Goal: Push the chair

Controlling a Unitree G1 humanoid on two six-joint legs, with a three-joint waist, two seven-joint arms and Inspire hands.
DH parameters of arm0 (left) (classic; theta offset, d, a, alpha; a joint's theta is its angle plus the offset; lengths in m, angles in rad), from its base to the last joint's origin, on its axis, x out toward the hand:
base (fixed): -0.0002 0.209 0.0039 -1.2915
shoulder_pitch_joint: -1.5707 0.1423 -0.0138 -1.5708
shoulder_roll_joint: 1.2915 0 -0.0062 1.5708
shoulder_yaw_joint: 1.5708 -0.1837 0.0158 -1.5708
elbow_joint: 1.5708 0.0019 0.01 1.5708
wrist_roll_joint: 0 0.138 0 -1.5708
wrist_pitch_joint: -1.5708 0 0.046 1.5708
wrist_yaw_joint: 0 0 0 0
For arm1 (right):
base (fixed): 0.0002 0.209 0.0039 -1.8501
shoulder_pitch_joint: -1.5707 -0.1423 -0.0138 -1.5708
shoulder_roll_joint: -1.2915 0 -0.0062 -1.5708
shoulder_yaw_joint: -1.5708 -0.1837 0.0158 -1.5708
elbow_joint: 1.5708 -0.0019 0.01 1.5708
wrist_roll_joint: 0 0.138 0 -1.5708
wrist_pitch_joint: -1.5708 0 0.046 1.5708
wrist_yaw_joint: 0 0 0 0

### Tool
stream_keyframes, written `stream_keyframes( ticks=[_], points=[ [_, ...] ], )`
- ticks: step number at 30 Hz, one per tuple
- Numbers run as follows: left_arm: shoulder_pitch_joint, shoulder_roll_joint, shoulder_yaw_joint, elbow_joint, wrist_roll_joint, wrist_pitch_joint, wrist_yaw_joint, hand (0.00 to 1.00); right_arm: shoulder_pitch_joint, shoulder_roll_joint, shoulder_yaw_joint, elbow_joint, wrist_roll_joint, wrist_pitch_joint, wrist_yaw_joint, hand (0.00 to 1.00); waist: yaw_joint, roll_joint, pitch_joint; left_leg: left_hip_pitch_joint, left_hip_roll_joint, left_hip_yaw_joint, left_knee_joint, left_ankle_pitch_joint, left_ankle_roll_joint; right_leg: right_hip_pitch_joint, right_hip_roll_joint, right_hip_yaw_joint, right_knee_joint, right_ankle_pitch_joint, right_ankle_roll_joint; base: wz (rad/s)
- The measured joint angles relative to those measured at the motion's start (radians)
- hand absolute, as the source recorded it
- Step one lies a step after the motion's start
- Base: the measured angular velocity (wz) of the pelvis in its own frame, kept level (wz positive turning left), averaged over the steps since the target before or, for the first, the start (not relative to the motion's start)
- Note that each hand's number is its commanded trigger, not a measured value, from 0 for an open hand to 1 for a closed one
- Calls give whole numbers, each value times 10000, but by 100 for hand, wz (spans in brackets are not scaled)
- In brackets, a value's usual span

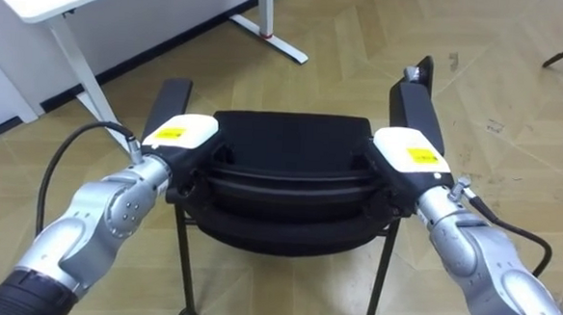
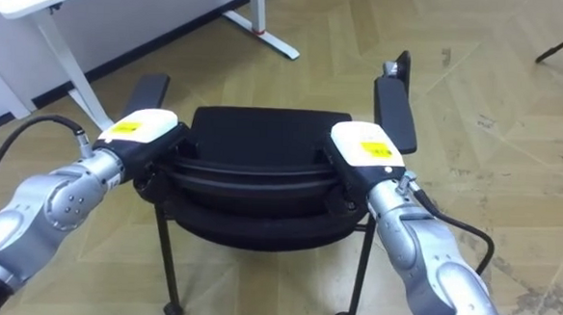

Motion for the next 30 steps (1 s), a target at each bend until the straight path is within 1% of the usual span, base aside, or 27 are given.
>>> stream_keyframes(
  ticks=[14,19,28,30],
  points=[
    [1,10,32,-117,88,51,-137,100,7,-3,-2,-16,3,-9,-1,100,-4,-36,-16,-1,-7,-2,7,0,0,15,1,-4,-99,3,-3,0],
    [5,-40,29,-119,155,107,-163,100,11,-2,6,38,3,-22,-7,100,-8,-38,-16,18,1,4,8,0,0,89,0,-17,-123,2,-3,0],
    [19,-114,20,-122,268,212,-230,100,8,34,37,187,-1,-25,-20,100,-21,-86,21,162,72,-48,58,-3,-5,241,0,-60,-140,1,-2,0],
    [18,-133,24,-122,279,250,-237,100,-18,66,36,269,3,-25,-24,100,-26,-123,61,171,90,-38,54,-7,-13,282,3,-82,-137,-2,-2,2]
  ],
)
